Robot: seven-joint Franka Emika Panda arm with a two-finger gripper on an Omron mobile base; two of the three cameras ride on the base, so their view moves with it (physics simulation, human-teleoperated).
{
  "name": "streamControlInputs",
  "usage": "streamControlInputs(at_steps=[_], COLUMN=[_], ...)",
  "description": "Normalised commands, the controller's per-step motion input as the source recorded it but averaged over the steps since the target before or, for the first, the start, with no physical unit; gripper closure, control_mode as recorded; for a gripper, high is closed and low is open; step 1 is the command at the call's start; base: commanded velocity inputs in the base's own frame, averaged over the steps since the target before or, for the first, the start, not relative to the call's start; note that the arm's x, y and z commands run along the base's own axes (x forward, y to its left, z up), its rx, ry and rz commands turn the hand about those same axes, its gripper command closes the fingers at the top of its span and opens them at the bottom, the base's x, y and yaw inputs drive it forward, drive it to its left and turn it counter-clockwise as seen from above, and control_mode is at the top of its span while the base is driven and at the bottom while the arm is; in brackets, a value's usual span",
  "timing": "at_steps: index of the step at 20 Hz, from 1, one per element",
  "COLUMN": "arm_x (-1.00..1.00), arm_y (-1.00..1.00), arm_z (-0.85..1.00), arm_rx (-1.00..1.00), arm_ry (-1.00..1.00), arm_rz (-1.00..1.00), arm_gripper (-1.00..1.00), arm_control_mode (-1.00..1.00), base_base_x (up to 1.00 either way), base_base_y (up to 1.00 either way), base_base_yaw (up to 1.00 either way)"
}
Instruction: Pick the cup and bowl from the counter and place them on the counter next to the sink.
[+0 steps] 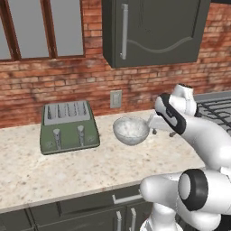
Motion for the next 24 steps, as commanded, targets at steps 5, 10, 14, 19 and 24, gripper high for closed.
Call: streamControlInputs(at_steps=[5, 10, 14, 19, 24], arm_x=[-0.17, 0.00, 0.00, 0.00, 0.10], arm_y=[-0.39, -0.06, 0.00, 0.01, 0.06], arm_z=[-0.13, 0.08, 0.36, 0.25, 0.10], arm_rx=[0.18, 0.11, 0.01, 0.00, 0.00], arm_ry=[-0.29, -0.22, -0.05, -0.01, 0.05], arm_rz=[0.00, 0.00, -0.02, -0.02, -0.08], arm_gripper=[-1.00, -1.00, -1.00, -1.00, -1.00], arm_control_mode=[-1.00, -1.00, -1.00, -1.00, -1.00], base_base_x=[0.00, 0.00, 0.00, 0.00, 0.00], base_base_y=[0.00, 0.00, 0.00, 0.00, 0.00], base_base_yaw=[0.00, 0.00, 0.00, 0.00, 0.00])
